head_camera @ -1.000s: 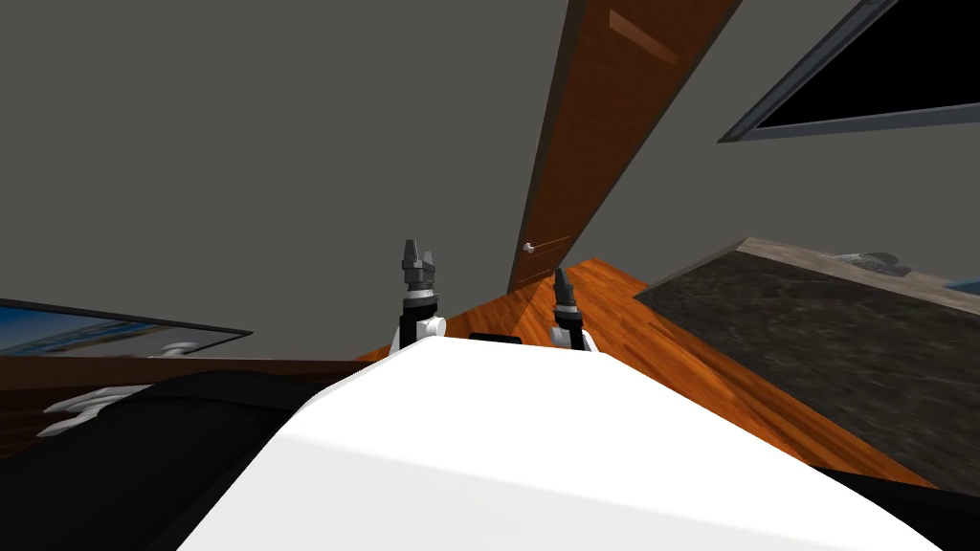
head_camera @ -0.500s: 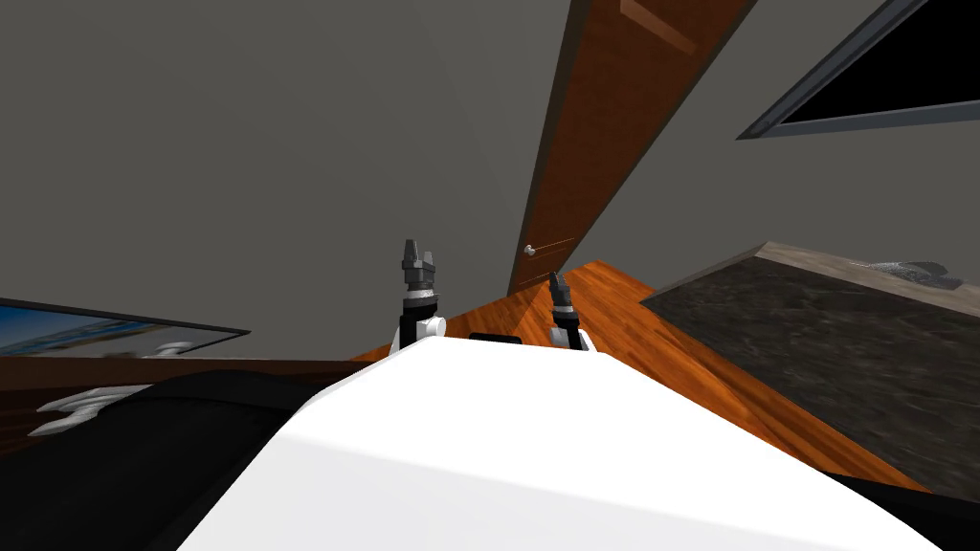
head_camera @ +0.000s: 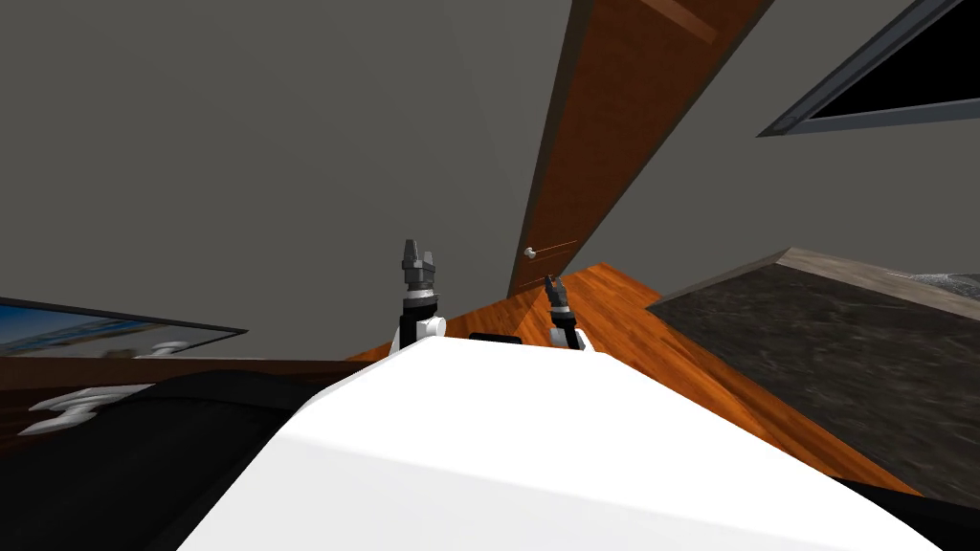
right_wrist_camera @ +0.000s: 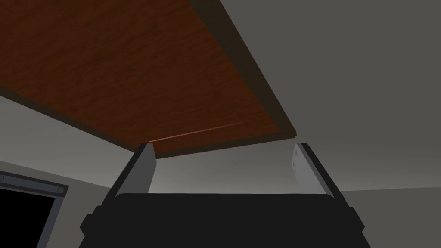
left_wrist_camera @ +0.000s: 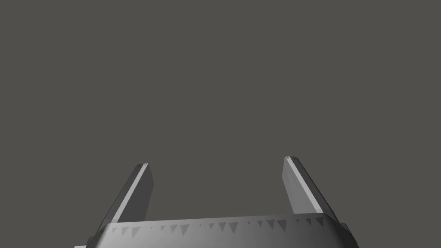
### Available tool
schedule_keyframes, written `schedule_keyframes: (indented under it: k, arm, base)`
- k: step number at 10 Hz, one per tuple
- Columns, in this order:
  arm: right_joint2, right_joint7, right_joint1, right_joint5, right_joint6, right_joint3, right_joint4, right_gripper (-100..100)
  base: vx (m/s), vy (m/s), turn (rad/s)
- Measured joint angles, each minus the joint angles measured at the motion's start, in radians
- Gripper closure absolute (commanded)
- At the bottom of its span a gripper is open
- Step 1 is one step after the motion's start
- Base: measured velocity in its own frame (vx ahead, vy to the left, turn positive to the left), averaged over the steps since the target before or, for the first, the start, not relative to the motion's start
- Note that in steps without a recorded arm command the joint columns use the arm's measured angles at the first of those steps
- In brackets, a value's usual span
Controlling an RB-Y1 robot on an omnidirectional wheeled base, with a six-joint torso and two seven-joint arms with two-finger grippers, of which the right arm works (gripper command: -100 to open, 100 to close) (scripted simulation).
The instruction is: Pull the door open
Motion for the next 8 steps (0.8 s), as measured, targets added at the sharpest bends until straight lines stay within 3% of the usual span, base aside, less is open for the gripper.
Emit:
schedule_keyframes:
  k: [2,7,8]
  arm:
    - [-0.008,0.03,-0.019,0.015,-0.021,-0.005,0.064,-100]
    - [-0.02,0.095,-0.062,0.05,-0.037,-0.012,0.175,-100]
    - [-0.022,0.112,-0.077,0.057,-0.05,-0.015,0.217,-100]
  base:
    - [0.083,-0.062,0.078]
    - [0.065,-0.054,0.052]
    - [0.088,-0.081,0.063]
